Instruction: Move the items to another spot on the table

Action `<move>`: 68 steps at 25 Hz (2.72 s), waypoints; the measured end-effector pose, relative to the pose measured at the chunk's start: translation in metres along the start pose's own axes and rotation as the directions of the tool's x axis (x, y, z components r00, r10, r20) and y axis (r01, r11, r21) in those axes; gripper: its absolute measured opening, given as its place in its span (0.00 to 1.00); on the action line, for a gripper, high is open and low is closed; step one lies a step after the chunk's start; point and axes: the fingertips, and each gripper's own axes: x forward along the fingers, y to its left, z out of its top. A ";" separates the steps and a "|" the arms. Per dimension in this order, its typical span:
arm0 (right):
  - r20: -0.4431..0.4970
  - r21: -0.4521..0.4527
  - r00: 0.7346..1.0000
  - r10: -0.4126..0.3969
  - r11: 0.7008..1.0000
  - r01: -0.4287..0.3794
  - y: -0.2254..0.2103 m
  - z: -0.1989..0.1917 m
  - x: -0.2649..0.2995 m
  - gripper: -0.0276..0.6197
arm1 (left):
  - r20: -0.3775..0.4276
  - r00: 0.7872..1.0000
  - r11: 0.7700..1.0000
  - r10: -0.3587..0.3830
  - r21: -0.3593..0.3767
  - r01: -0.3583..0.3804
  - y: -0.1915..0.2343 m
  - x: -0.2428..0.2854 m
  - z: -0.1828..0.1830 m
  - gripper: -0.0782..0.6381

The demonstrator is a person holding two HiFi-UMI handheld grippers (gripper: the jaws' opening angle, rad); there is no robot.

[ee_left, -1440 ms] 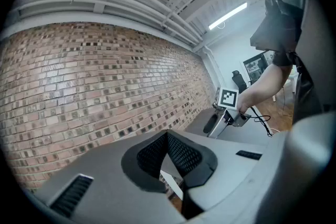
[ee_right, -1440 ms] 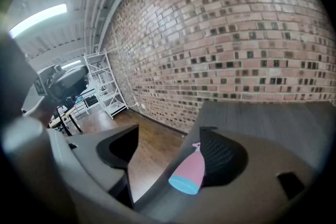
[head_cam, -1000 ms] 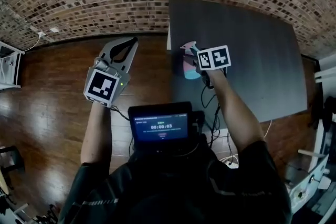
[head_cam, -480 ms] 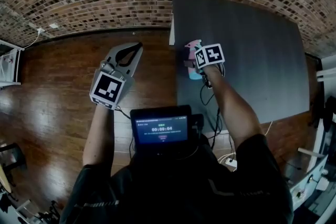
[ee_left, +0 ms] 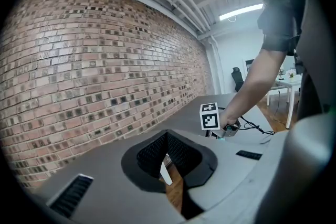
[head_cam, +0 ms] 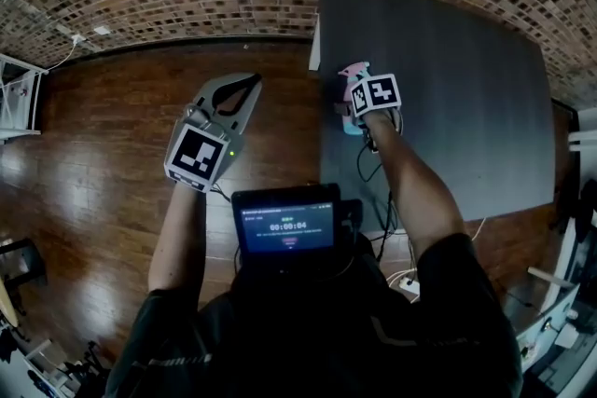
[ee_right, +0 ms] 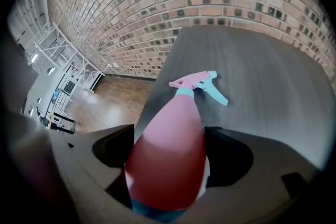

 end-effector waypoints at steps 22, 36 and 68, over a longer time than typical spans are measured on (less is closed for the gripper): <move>0.278 -0.077 0.949 0.148 0.988 -0.131 0.037 0.014 -0.058 0.68 | 0.051 0.997 0.996 -0.057 0.066 0.054 -0.025 -0.014 0.033 0.10; 0.706 -0.137 0.693 0.150 0.988 -0.074 0.074 0.004 -0.248 0.68 | 0.197 0.962 0.981 -0.186 0.099 0.170 -0.070 -0.019 0.092 0.10; 0.921 0.126 0.350 -0.174 0.980 0.154 -0.146 -0.314 -0.522 0.68 | 0.285 0.840 0.873 -0.463 0.309 0.376 -0.405 0.067 0.266 0.10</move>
